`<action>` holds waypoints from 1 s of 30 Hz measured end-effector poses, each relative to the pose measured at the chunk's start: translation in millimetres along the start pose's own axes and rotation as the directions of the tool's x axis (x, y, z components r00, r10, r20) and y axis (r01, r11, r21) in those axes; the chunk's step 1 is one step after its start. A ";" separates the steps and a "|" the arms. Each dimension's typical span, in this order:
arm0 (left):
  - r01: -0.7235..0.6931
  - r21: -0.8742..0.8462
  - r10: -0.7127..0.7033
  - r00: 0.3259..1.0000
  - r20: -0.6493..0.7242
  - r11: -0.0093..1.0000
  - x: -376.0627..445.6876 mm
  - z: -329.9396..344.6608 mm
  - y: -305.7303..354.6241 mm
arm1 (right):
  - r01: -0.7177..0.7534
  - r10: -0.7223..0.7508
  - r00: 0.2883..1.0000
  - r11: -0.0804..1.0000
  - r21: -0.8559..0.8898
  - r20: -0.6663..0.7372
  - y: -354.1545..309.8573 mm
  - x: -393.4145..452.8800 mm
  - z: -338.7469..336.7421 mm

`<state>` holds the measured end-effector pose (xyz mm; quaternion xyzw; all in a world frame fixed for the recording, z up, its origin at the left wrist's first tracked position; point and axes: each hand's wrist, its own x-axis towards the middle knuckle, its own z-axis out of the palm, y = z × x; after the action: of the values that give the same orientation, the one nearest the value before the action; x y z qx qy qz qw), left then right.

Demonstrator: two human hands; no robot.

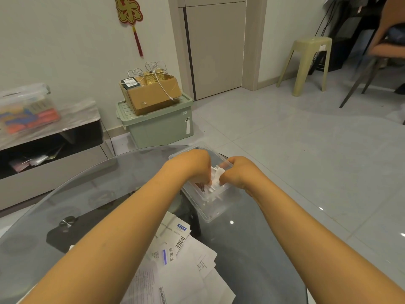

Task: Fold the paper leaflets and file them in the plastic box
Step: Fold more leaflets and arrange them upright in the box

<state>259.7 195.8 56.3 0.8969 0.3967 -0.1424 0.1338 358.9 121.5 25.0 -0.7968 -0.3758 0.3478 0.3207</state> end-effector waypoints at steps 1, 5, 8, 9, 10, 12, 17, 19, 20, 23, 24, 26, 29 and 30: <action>0.008 -0.033 -0.008 1.000 0.027 0.999 0.2 -1.6 1.7 | 0.002 -0.002 1.000 1.000 -0.002 0.001 -0.1 0.5 0.5; 0.090 -0.076 -0.083 0.992 0.099 0.993 3.5 -2.0 9.2 | 0.002 -0.002 1.000 1.000 -0.009 0.010 -0.3 1.5 0.2; 0.175 -0.198 -0.152 0.980 0.125 0.964 7.0 -2.0 11.1 | 0.004 -0.005 0.999 1.000 0.019 0.047 -0.7 -0.9 -2.3; 0.198 -0.256 -0.171 0.977 0.125 0.946 7.1 -2.4 10.6 | 0.005 -0.008 0.998 0.999 0.036 0.066 -0.8 -1.7 -4.3; 0.211 -0.299 -0.181 0.976 0.123 0.931 7.0 -2.9 9.3 | 0.004 -0.009 0.996 0.999 0.049 0.086 -1.4 -2.1 -6.7; 0.214 -0.342 -0.179 0.975 0.130 0.915 6.3 -2.9 6.9 | -0.007 0.000 0.992 0.999 0.052 0.125 -1.9 -2.0 -12.0; 0.110 -0.269 -0.106 0.994 0.028 0.957 0.3 -5.1 5.8 | 0.013 -0.018 0.986 0.999 0.036 0.166 -2.4 -2.4 -14.6; 0.076 -0.116 -0.084 0.995 -0.060 0.990 -5.0 -4.5 8.3 | 0.033 -0.038 0.986 0.999 0.033 0.163 -3.5 -5.7 -13.5; 0.064 -0.072 -0.071 0.994 -0.086 0.995 -7.0 -3.9 9.2 | 0.041 -0.046 0.986 0.999 0.035 0.158 -4.5 -7.1 -13.2; 0.059 -0.034 -0.062 0.994 -0.086 0.998 -13.2 -1.4 9.9 | 0.063 -0.069 0.989 0.997 0.046 0.134 -7.4 -13.9 -14.5; 0.063 -0.021 -0.064 0.995 -0.076 0.998 -15.9 -0.1 9.8 | 0.071 -0.076 0.989 0.996 0.050 0.130 -7.7 -16.6 -14.9; 0.062 -0.036 -0.065 0.996 -0.069 0.997 -19.0 3.0 7.6 | 0.076 -0.084 0.988 0.995 0.065 0.128 -7.1 -22.0 -14.8; 0.039 -0.156 -0.054 0.994 -0.095 0.987 -26.8 3.9 8.0 | 0.068 -0.078 0.991 0.994 0.089 0.108 -4.4 -28.5 -13.1; 0.036 -0.177 -0.053 0.994 -0.097 0.984 -26.5 4.6 7.6 | 0.055 -0.065 0.993 0.993 0.103 0.096 -4.1 -28.4 -11.3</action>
<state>247.6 171.4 62.6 0.8787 0.4339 -0.0645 0.1884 352.9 97.4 43.3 -0.7498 -0.3969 0.3958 0.3516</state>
